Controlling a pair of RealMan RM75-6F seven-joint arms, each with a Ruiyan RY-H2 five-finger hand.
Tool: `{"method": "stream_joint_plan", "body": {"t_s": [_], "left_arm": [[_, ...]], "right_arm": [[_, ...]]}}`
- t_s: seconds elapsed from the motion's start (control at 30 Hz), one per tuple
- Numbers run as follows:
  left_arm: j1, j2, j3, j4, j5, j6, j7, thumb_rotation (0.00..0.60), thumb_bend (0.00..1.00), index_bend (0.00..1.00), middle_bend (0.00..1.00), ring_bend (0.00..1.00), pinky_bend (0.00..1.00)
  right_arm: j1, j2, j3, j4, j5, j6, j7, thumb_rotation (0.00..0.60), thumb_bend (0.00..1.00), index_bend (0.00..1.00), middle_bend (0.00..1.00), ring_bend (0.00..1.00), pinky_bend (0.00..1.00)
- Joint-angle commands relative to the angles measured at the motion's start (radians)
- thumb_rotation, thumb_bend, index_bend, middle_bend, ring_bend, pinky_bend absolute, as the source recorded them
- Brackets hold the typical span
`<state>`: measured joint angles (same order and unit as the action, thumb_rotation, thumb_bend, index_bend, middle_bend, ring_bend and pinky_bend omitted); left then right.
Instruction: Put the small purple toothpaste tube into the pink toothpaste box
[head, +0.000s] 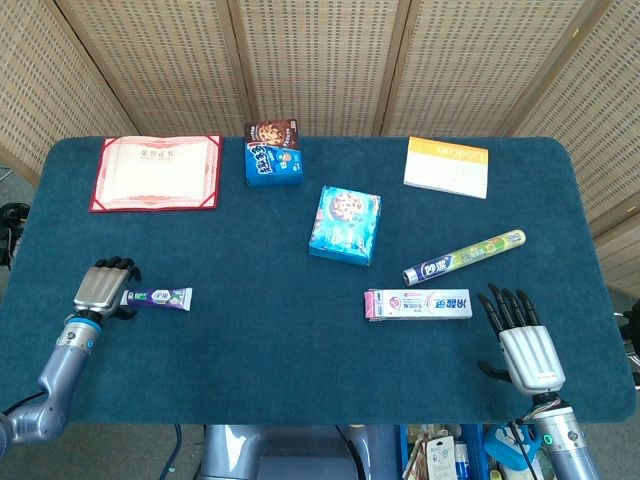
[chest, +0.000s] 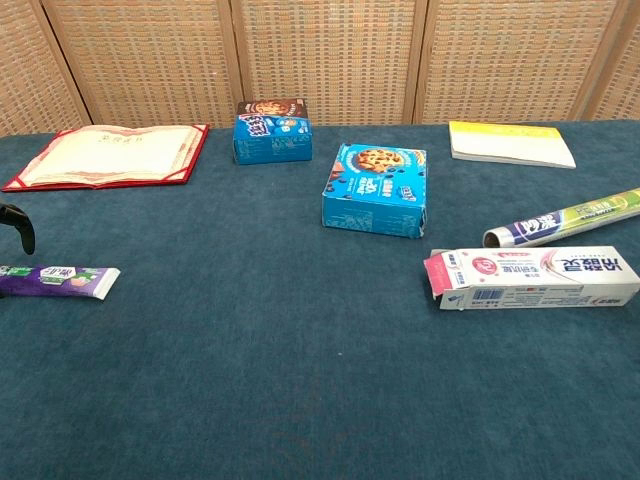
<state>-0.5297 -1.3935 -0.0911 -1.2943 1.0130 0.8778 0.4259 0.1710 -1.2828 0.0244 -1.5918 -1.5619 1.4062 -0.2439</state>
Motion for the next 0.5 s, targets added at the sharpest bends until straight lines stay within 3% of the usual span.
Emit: {"method": "stream_joint_plan", "body": {"t_s": [0.03,0.5], "left_arm": [[-0.002,-0.002,0.003,-0.001,-0.006,0.001,0.006,0.600,0.21,0.37,0.22,0.16,0.19],[-0.020,-0.036,0.016,0.047,-0.035,-0.011,0.026,0.600,0.21,0.41,0.25,0.18,0.22]], "right_arm": [[0.000,0.000,0.001,0.000,0.002,-0.001,0.002,0.600,0.00,0.00,0.00,0.00,0.00],[0.001,-0.003,-0.001,0.006,0.007,-0.007,-0.005,0.600,0.00,0.00,0.00,0.00,0.00]]}}
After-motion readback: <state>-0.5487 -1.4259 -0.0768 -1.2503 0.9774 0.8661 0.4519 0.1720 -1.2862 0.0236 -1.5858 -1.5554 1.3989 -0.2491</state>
